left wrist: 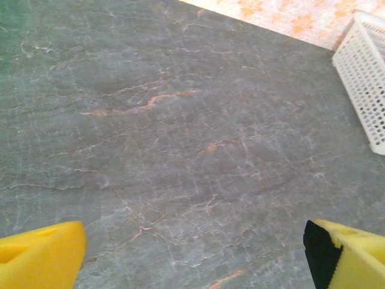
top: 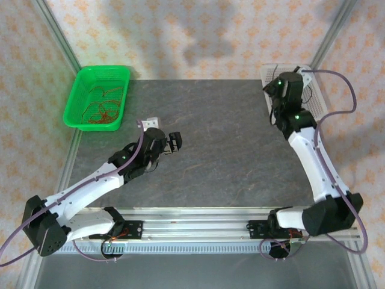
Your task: Untangle the cables
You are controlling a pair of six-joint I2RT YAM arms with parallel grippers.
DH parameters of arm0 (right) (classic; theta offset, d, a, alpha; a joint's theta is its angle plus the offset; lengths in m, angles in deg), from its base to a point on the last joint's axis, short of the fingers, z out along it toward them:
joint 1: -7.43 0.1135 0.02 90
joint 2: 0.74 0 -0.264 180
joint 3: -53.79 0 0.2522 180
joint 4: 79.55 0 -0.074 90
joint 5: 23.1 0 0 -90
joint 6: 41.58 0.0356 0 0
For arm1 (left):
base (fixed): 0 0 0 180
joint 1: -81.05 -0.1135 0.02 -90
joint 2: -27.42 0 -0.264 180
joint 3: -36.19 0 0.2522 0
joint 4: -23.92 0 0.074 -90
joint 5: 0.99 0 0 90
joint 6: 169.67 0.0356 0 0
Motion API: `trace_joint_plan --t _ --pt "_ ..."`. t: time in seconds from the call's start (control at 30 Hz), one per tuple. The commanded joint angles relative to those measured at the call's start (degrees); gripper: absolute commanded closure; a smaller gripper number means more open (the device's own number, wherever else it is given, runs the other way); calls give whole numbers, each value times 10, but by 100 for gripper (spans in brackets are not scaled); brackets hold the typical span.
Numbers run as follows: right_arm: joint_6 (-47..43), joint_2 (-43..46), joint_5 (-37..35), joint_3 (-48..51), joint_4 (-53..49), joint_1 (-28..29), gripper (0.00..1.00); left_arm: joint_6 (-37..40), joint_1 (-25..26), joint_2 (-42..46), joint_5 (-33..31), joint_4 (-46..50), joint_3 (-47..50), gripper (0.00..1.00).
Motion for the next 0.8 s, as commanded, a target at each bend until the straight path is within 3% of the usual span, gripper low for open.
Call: trace_joint_plan --t 0.0,0.3,0.77 --pt "-20 -49 77 -37 28 -47 100 -2 6 23 -2 -7 7 6" --pt "18 -238 176 -123 59 -156 100 7 9 46 12 -31 31 5" --pt "28 -495 198 -299 -4 -171 100 21 11 64 8 -55 49 6"
